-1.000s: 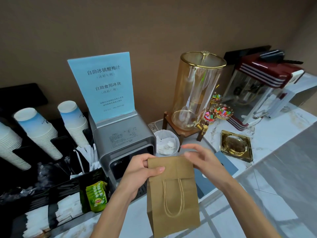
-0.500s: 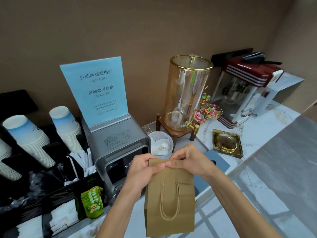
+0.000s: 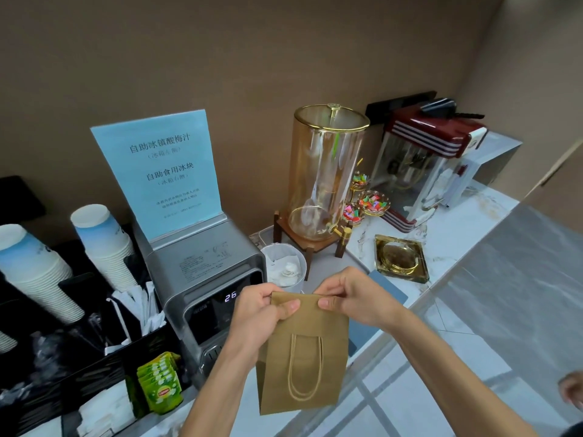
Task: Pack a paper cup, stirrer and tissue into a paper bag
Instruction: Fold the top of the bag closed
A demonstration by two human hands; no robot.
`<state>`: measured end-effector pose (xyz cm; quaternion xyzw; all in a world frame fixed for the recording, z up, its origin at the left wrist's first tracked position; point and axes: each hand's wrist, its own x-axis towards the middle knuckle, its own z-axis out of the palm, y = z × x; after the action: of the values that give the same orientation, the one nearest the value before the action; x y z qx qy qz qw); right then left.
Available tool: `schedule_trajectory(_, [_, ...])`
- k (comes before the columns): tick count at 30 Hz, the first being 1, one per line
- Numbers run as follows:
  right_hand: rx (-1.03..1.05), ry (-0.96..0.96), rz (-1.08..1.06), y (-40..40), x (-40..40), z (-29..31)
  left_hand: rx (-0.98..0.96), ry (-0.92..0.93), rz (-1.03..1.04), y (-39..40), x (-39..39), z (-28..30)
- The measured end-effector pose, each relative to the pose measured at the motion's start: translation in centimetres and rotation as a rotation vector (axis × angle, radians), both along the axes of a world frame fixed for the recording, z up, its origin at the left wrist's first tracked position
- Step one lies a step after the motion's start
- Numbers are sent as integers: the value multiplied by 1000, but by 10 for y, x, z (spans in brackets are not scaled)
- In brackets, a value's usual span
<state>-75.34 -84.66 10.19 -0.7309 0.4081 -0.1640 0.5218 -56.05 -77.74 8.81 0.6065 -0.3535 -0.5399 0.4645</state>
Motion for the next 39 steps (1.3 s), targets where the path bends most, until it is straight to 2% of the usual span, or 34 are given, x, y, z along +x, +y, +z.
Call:
schedule_trajectory(3, [-124, 24, -152, 4, -2, 0, -26, 16, 26, -2, 2, 0])
schedule_trajectory(9, [122, -68, -146, 19, -17, -2, -81, 15, 56, 0, 8, 0])
schedule_trajectory(16, [11, -125, -335, 36, -10, -2, -172, 33, -10, 4, 12, 4])
schedule_trajectory(19, [-22, -150, -378, 40, -14, -1, -221, 106, -90, 6, 17, 7])
schedule_trajectory(24, [-30, -166, -447, 52, -26, -2, -148, 82, -306, 12, 9, -2])
schedule_trajectory(29, [13, -257, -499, 67, -43, 0, -151, 56, -315, 5, -8, -5])
schedule_trajectory(34, [222, -381, -424, 77, -71, 4, -137, 132, -338, -3, -40, -8])
schedule_trajectory(39, [185, -403, -544, 81, -109, -2, -127, 115, -429, -18, -88, -10])
